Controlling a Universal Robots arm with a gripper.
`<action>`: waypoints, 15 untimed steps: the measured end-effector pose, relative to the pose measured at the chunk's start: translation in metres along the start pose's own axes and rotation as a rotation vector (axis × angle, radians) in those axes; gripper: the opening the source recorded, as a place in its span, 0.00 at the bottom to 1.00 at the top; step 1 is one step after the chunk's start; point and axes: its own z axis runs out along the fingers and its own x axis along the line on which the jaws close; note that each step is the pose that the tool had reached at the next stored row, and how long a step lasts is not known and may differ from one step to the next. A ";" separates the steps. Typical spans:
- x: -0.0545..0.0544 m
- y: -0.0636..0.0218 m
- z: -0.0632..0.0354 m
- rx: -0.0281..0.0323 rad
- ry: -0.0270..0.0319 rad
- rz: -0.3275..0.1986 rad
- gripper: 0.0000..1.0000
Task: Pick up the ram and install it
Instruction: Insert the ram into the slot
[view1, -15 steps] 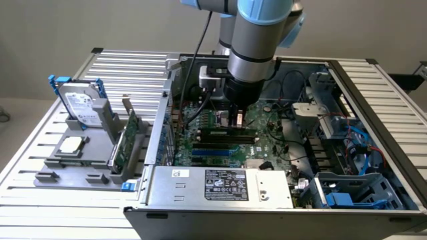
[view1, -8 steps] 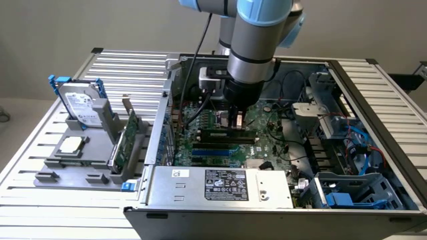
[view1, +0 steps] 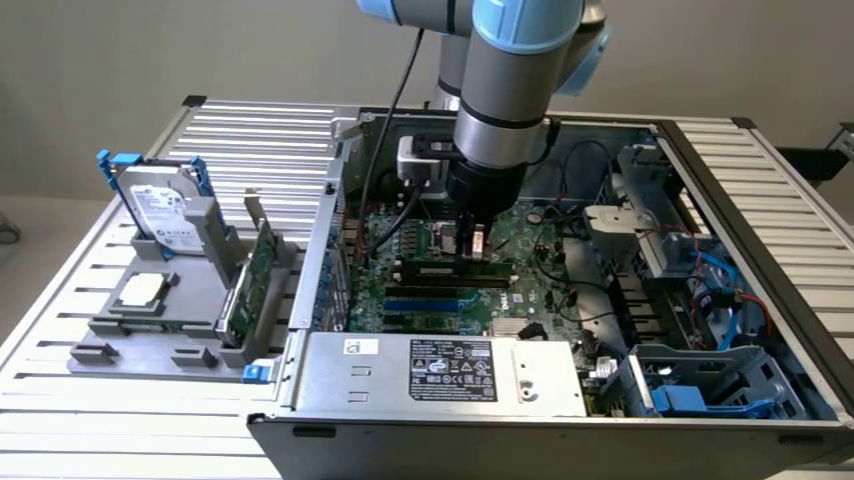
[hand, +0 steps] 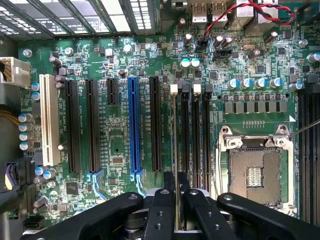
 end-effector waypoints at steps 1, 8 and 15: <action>0.000 0.0000 0.0002 0.0001 -0.0002 0.000 0.14; -0.002 0.0003 0.0016 0.0000 0.0000 0.000 0.14; -0.003 0.0004 0.0036 0.0000 0.0000 0.000 0.14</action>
